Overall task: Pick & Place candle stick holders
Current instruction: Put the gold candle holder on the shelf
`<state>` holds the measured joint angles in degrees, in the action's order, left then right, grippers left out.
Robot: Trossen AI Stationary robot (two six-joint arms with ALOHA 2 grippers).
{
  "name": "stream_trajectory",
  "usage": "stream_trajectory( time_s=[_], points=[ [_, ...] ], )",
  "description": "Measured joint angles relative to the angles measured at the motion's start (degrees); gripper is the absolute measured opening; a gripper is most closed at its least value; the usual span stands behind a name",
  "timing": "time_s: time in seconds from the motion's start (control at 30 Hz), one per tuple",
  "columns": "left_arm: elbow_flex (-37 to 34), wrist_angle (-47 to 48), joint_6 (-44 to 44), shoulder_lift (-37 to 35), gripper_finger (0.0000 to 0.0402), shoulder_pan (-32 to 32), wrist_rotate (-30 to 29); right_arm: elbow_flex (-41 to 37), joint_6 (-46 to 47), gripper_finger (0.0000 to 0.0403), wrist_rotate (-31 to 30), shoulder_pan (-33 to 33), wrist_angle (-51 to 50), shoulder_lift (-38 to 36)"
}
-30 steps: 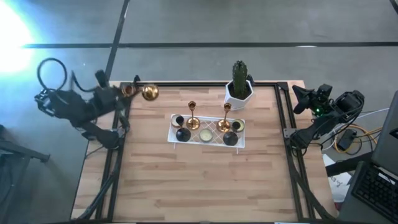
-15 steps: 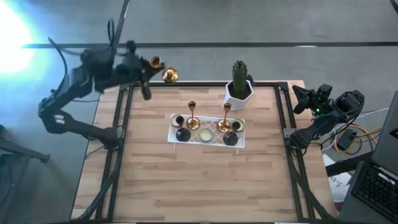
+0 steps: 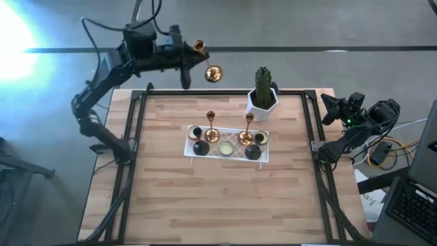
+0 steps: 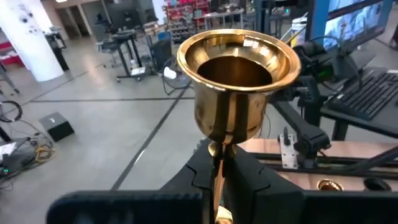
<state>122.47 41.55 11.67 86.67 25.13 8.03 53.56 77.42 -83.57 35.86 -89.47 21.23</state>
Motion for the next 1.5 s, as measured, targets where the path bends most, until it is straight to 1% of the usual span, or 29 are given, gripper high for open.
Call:
stream_trajectory(
  time_s=[0.13, 0.27, 0.37, 0.47, 0.63, 0.77, 0.87, 0.93, 1.03, 1.1, 1.17, 1.23, 1.33, 1.5],
  points=[
    [6.9, 4.2, 0.0, 5.2, 0.002, -0.2, 0.7, 0.0, 0.0, 0.0008, 0.0, 0.0, 0.0, 0.0],
    [11.5, 7.9, -0.1, 9.5, 0.002, -0.2, 4.3, 0.0, 0.0, 0.0008, 0.0, 0.0, 0.0, 0.0],
    [12.3, 9.2, 1.6, 11.7, 0.002, -0.2, 8.7, 0.0, 0.0, 0.0008, 0.0, 0.0, 0.0, 0.0],
    [12.0, 11.9, 6.8, 13.5, 0.002, -0.3, 13.8, 0.0, 0.0, 0.0008, 0.0, 0.0, 0.0, 0.0],
    [10.3, 15.6, 16.1, 14.7, 0.002, 0.7, 24.0, 0.0, 0.1, 0.0008, 0.0, 0.0, 0.0, 0.0],
    [7.6, 16.1, 23.0, 15.2, 0.002, 3.2, 34.5, 0.0, 0.0, 0.0008, 0.0, 0.0, 0.0, 0.0],
    [6.1, 14.8, 26.5, 15.3, 0.002, 6.3, 40.7, 0.0, 0.0, 0.0008, 0.0, 0.0, 0.0, 0.0],
    [4.8, 12.4, 27.8, 15.4, 0.002, 9.2, 48.3, 0.0, 0.1, 0.0008, 0.0, 0.0, 0.0, 0.0],
    [3.7, 9.9, 28.3, 17.2, 0.002, 13.9, 62.2, 0.0, 0.0, 0.0008, 0.0, 0.0, 0.0, 0.0],
    [3.6, 9.8, 28.3, 18.9, 0.002, 16.2, 68.9, 0.0, 0.1, 0.0008, 0.0, 0.0, 0.0, 0.0],
    [3.5, 9.9, 28.6, 20.3, 0.002, 17.9, 73.6, 0.0, 0.0, 0.0008, 0.0, 0.0, 0.0, 0.0],
    [3.5, 9.4, 29.3, 21.2, 0.002, 18.5, 75.6, 0.0, 0.1, 0.0008, 0.0, 0.0, 0.0, 0.0],
    [3.6, 9.2, 30.8, 22.7, 0.002, 18.4, 76.1, 0.0, 0.0, 0.0008, 0.0, 0.0, 0.0, 0.0],
    [3.6, 9.5, 32.0, 25.3, 0.002, 17.5, 71.3, 0.0, 0.1, 0.0008, 0.0, 0.0, 0.0, 0.0]
  ],
)
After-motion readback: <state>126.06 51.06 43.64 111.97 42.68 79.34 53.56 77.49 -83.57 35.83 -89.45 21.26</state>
